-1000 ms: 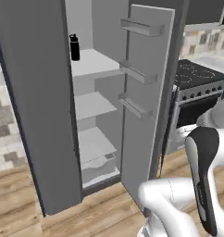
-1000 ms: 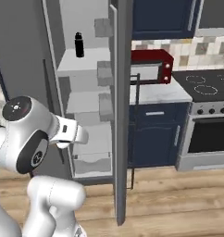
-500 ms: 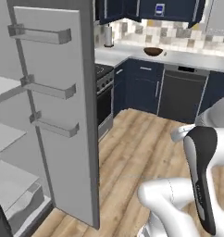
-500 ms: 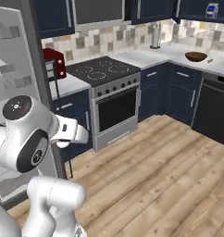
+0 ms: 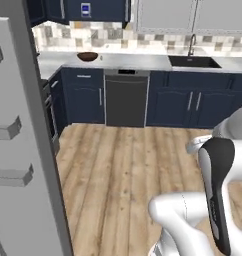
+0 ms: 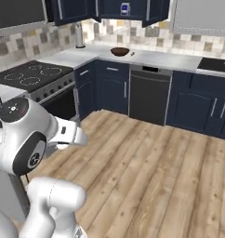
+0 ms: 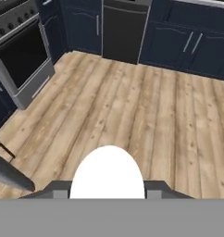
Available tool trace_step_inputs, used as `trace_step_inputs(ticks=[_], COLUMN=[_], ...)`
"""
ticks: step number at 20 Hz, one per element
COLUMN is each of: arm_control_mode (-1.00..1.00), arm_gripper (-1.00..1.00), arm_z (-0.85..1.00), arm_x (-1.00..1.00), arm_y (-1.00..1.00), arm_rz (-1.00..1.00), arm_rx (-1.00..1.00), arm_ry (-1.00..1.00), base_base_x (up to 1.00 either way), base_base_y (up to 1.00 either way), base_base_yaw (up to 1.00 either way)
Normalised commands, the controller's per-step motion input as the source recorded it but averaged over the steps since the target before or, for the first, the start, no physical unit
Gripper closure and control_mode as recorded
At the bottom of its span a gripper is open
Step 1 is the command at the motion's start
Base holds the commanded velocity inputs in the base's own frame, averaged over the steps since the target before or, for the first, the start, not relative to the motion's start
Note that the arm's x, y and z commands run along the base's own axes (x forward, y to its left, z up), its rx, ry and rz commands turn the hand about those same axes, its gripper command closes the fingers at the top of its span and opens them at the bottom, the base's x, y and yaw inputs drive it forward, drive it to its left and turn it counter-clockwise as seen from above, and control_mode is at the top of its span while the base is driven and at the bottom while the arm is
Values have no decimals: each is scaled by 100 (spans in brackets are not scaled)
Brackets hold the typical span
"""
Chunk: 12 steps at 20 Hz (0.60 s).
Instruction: Pick the egg and butter from the fridge and place them by the bowl for mixing.
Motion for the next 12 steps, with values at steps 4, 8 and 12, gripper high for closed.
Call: trace_step_inputs(ticks=[4, 8, 12], arm_control_mode=[100, 100, 100], arm_gripper=[100, 100, 100], arm_z=[0, 0, 0], arm_x=[0, 0, 0], arm_y=[0, 0, 0], arm_rz=[0, 0, 0], arm_rx=[0, 0, 0], arm_ry=[0, 0, 0], base_base_x=[76, 87, 92], base_base_y=[10, 17, 17], base_base_yaw=[-23, -4, 0])
